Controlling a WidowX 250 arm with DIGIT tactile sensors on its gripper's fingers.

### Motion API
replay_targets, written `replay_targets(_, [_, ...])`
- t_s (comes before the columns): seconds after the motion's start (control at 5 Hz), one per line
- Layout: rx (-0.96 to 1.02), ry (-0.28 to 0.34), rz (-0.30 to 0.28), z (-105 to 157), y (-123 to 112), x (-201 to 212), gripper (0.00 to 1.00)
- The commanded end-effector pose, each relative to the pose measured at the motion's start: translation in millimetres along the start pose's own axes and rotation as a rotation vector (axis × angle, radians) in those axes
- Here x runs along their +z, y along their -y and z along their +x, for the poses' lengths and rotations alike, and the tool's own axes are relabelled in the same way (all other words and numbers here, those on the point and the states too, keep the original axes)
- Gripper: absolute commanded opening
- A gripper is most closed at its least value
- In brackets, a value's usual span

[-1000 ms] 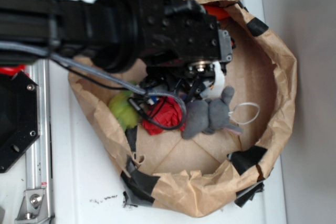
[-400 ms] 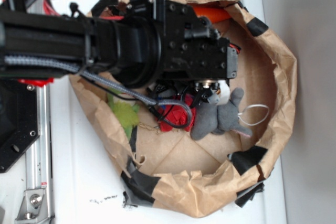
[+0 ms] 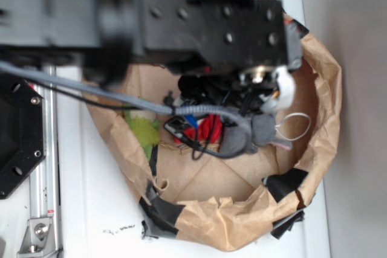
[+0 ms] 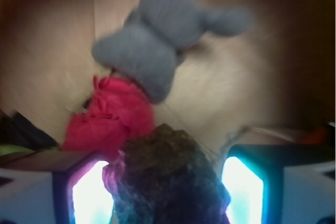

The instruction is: Grab the rock.

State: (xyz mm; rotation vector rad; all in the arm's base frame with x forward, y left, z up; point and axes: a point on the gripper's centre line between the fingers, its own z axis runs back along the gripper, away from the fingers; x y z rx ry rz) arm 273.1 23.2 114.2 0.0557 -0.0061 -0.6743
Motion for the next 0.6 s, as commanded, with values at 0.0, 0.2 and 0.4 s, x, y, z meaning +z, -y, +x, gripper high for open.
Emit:
replay_targets(0.0, [0.361, 0.094, 0.026, 4.6, -3.6, 43.4, 0.0])
replay_targets(0.2, [0.451, 0.074, -0.029, 1.0, -3.9, 39.6, 0.0])
replay_targets(0.4, [0.501, 0.093, -0.039, -6.6, -0.6, 45.1, 0.0])
